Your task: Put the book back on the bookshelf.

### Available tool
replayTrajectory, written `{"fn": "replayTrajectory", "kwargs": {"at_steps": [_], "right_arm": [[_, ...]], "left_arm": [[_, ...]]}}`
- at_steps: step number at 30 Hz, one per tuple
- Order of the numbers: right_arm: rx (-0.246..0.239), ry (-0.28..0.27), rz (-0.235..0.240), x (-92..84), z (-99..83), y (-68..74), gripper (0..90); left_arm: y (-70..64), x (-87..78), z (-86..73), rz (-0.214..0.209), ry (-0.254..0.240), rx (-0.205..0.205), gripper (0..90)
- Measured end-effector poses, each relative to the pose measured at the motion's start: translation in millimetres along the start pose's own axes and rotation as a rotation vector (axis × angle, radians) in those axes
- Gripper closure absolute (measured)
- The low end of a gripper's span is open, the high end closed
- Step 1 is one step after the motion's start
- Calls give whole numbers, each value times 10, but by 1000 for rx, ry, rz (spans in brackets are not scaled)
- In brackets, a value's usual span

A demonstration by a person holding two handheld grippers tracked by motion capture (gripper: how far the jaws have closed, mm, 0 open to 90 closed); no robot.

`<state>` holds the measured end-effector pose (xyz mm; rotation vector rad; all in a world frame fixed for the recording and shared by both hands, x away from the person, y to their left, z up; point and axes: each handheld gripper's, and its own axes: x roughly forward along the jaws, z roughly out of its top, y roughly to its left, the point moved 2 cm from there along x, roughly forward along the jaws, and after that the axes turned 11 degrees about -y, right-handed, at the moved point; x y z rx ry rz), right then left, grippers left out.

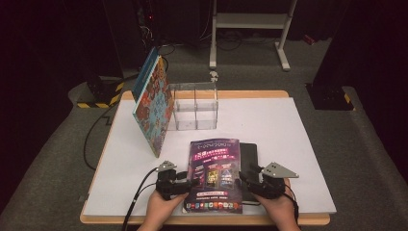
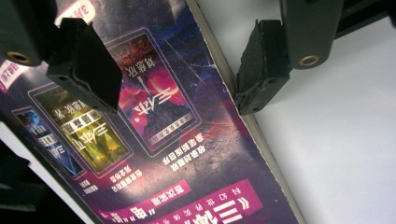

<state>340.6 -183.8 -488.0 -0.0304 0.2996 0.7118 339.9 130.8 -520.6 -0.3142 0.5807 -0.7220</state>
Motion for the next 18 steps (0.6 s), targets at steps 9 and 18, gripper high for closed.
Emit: {"fn": "replayTrajectory", "kwargs": {"at_steps": [9, 18], "right_arm": [[41, 0, -97, -65, 13, -222, 358], [96, 55, -98, -32, -54, -299, 306]], "left_arm": [[-280, 180, 81, -73, -4, 69, 315], [-254, 207, 74, -33, -50, 78, 248]]}}
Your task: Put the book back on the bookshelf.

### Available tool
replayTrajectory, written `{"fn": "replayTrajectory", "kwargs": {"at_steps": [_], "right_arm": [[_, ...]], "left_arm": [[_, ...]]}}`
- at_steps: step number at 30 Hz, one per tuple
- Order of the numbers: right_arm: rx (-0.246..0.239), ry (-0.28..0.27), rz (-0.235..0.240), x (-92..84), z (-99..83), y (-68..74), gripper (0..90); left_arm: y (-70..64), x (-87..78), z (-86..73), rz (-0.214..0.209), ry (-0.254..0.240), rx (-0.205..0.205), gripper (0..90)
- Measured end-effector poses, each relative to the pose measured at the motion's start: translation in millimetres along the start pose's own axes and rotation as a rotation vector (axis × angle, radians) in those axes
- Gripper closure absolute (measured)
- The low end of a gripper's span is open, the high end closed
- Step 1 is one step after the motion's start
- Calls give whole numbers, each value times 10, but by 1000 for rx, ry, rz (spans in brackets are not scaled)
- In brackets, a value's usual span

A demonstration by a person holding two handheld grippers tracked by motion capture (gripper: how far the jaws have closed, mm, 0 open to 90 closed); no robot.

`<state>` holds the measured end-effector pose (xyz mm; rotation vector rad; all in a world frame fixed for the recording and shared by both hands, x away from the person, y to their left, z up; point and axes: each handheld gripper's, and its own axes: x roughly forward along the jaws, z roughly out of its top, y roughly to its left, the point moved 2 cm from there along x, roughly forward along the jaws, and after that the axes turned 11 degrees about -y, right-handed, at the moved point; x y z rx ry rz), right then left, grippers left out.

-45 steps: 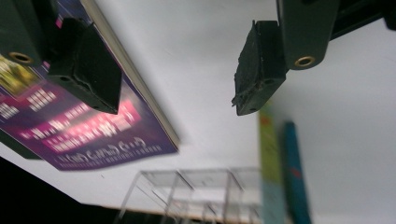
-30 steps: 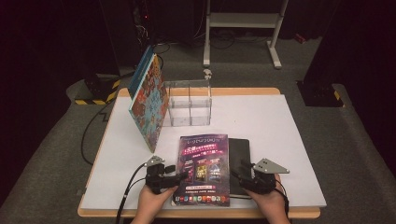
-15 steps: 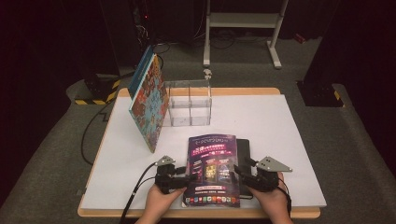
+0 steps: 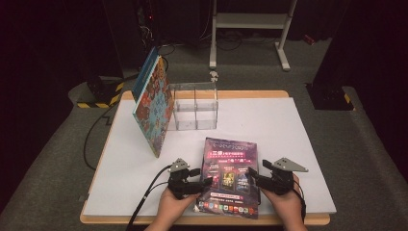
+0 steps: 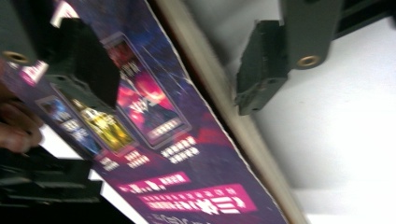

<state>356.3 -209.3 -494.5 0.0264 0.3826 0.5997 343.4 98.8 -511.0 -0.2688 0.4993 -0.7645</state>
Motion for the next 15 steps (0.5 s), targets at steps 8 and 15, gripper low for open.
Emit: {"fn": "replayTrajectory", "kwargs": {"at_steps": [8, 15], "right_arm": [[12, 12, 8, 17, -15, 5, 291], [51, 12, -11, -4, -18, -83, 277]], "left_arm": [[-106, 64, 48, 7, 33, 51, 251], [-206, 142, 29, -30, 35, 93, 241]]}}
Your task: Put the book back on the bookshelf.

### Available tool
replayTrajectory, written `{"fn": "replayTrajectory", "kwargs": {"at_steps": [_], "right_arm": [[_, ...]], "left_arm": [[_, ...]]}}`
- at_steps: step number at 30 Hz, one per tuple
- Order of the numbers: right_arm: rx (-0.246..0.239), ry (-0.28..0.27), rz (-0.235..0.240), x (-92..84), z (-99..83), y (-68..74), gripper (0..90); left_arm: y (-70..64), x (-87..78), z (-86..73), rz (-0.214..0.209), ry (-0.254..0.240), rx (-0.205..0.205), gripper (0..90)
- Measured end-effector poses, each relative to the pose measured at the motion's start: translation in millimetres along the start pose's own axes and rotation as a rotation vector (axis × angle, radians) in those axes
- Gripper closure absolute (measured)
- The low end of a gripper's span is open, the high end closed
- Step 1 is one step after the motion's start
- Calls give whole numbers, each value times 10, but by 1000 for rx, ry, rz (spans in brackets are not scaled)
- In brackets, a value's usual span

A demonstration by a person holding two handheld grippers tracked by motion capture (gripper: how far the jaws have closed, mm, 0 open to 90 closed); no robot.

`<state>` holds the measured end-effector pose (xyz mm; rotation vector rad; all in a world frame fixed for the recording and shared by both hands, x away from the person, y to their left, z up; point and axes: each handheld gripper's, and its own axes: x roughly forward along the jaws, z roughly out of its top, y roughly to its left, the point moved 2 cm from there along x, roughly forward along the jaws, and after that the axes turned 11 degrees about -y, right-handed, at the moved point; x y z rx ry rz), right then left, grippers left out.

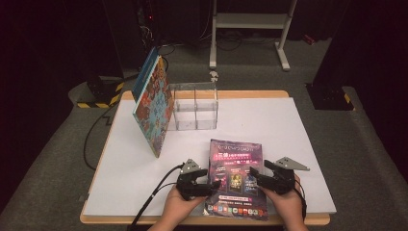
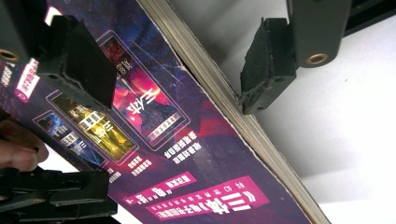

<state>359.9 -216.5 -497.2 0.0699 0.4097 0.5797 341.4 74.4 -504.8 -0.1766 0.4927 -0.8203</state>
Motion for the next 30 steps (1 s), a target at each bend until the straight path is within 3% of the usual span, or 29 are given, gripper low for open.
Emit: {"fn": "replayTrajectory", "kwargs": {"at_steps": [3, 6, 14, 16, 21, 23, 27, 30], "right_arm": [[9, 7, 5, 2, -7, 5, 245], [39, 23, 16, 18, -15, -2, 208], [122, 65, 77, 66, -47, -33, 160], [145, 76, 96, 78, -54, -26, 160], [177, 111, 149, 106, -65, 5, 168], [165, 117, 149, 102, -53, 6, 181], [133, 115, 133, 54, -8, 10, 285], [107, 93, 115, -2, 37, 5, 438]], "left_arm": [[57, 58, -2, 9, -7, -39, 147], [113, 142, 10, -3, -7, -91, 109], [163, 347, 42, -62, 24, -177, 76], [150, 345, 54, -71, 9, -161, 141], [126, 344, 79, -72, 15, -151, 192], [133, 313, 104, -67, 13, -148, 262], [160, 269, 146, -65, 18, -152, 400], [171, 250, 158, -63, 20, -149, 436]]}}
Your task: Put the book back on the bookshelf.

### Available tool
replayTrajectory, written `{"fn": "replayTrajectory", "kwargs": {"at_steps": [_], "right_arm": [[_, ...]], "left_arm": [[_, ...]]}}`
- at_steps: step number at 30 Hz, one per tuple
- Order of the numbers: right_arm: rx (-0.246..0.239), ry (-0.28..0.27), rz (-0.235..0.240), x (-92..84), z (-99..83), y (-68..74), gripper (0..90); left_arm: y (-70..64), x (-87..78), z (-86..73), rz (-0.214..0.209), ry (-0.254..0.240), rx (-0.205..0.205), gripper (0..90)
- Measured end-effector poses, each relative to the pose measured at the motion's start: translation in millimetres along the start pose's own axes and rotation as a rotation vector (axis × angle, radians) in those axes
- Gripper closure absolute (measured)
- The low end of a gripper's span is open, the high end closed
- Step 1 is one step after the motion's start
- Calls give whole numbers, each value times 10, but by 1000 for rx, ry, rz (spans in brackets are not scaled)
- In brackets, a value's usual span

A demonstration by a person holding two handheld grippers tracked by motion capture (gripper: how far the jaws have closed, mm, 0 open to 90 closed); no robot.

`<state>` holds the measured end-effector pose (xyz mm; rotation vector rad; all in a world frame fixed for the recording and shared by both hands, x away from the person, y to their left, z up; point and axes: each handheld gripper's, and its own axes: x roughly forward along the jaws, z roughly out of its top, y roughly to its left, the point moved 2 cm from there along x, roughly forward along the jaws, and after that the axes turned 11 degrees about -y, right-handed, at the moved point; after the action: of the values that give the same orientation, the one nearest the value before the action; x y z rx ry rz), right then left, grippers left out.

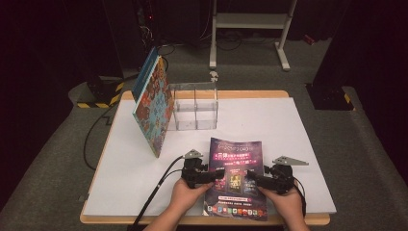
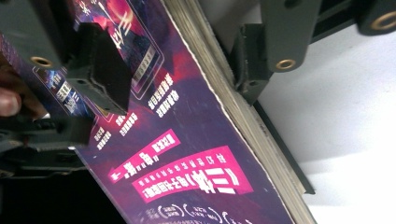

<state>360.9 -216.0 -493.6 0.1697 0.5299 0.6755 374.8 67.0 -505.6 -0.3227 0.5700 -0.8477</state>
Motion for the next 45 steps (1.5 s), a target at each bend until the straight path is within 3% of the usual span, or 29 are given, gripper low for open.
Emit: {"fn": "replayTrajectory", "kwargs": {"at_steps": [3, 5, 8, 13, 18, 25, 32, 36, 45], "right_arm": [[-26, -25, 10, -51, 32, 10, 588], [-37, -23, 17, -57, 45, 43, 620], [-54, -22, 15, -48, 72, 102, 667], [-99, -33, -1, -38, 170, 229, 708], [-115, -66, 13, 6, 246, 359, 734], [-147, -98, 38, 157, 414, 656, 753], [-184, -118, 76, 427, 614, 991, 763], [-201, -138, 90, 604, 714, 1153, 769], [-237, -201, 111, 905, 945, 1334, 803]], "left_arm": [[0, -57, 12, 6, -22, 27, 509], [-9, -106, 26, 8, -29, 41, 590], [-26, -155, 32, 10, -39, 71, 632], [-45, -267, 68, 6, -65, 104, 692], [-21, -436, 125, 18, -101, 136, 721], [144, -764, 246, 40, -168, 143, 766], [342, -1105, 407, 103, -243, 165, 803], [437, -1245, 468, 160, -281, 184, 808], [582, -1401, 673, 251, -406, 237, 824]]}}
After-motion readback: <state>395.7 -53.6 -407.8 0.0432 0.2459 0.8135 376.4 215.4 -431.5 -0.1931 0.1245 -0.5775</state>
